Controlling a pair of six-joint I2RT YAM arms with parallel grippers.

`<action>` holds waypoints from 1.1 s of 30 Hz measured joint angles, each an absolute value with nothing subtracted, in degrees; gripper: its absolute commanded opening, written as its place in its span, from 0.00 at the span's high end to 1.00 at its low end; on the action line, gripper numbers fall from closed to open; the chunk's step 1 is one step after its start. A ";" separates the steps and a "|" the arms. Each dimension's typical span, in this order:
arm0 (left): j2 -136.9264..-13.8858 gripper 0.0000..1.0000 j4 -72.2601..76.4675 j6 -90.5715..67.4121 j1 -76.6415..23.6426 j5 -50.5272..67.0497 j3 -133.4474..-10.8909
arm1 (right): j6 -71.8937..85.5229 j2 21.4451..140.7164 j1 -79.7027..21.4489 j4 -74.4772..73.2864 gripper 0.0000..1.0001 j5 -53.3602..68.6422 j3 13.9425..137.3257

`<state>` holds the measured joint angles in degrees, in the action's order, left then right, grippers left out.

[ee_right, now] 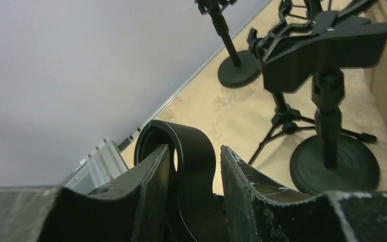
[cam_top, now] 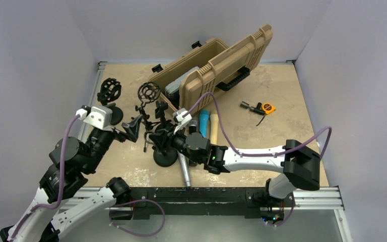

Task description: Remove the microphone from the stand

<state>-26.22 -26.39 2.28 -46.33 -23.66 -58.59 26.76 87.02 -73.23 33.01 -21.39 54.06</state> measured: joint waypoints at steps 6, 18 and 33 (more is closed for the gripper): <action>-26.35 0.02 -26.70 1.96 -46.33 -23.31 -58.59 | 28.21 88.64 -73.19 32.91 0.62 -21.50 54.00; -26.89 0.01 -26.20 1.23 -46.33 -22.94 -58.28 | 22.68 90.89 -73.23 18.72 0.21 -25.32 64.66; -26.63 0.00 -30.61 -1.93 -46.33 -26.24 -58.28 | 18.37 83.81 -73.08 12.10 0.18 -27.79 69.84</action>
<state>-26.63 -30.61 -1.93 -46.33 -26.24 -58.28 18.37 83.81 -73.08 12.10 -27.79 69.84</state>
